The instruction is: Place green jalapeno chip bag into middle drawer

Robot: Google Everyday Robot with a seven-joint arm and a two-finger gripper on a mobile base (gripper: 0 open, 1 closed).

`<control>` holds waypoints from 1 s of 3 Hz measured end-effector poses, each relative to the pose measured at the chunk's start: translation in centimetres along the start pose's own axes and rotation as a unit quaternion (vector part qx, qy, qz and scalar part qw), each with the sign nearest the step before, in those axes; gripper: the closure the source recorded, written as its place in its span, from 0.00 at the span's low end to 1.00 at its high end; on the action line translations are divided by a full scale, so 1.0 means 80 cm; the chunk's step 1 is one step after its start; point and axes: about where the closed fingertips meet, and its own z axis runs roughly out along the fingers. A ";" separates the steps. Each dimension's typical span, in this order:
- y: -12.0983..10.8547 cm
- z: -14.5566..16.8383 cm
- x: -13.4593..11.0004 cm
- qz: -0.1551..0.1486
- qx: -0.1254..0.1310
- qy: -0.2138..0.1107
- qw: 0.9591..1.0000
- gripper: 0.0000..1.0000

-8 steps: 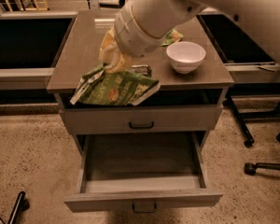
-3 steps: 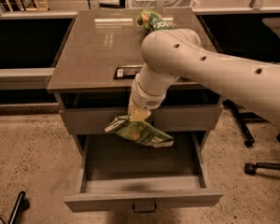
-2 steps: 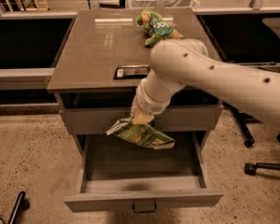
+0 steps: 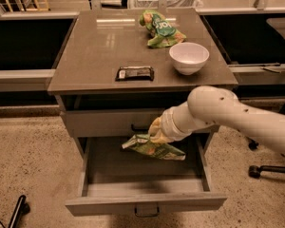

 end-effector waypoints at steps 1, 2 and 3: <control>0.006 0.019 0.035 0.006 0.011 -0.012 1.000 1.00; 0.015 0.029 0.059 0.005 0.014 -0.020 1.000 1.00; 0.026 0.036 0.074 0.005 0.005 -0.033 0.999 0.82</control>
Offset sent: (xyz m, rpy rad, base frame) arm 0.0096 -0.0462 -0.0651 0.0641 -0.0253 -0.0062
